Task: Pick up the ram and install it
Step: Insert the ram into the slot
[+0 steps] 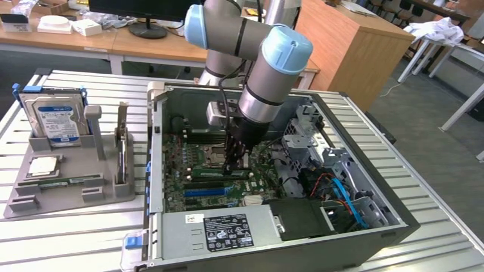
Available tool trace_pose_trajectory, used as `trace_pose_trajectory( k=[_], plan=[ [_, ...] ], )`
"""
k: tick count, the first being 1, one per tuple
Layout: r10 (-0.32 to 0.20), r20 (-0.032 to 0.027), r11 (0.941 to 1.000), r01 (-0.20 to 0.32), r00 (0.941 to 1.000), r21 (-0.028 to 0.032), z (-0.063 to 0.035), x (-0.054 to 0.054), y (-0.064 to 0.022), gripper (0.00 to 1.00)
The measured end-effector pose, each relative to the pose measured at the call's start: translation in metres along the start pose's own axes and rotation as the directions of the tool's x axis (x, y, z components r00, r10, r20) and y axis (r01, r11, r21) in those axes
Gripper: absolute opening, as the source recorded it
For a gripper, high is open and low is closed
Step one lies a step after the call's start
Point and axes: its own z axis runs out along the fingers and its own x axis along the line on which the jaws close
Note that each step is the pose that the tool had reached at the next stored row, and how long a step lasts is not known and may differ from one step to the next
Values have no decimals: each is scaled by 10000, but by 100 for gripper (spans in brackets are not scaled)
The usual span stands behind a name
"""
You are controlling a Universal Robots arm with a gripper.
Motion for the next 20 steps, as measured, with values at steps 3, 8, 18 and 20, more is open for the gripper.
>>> trace_pose_trajectory(
  k=[3, 8, 18, 20],
  plan=[
    [0, -1, 10000, 0, 10000, 0, 0, 0, 0, 12],
    [0, -1, 10000, 0, 10000, 0, 0, 0, 0, 12],
    [0, -1, 10000, 0, 10000, 1, 0, 0, 0, 12],
    [0, -1, 10000, 0, 10000, 1, 0, 0, 0, 12]
  ],
)
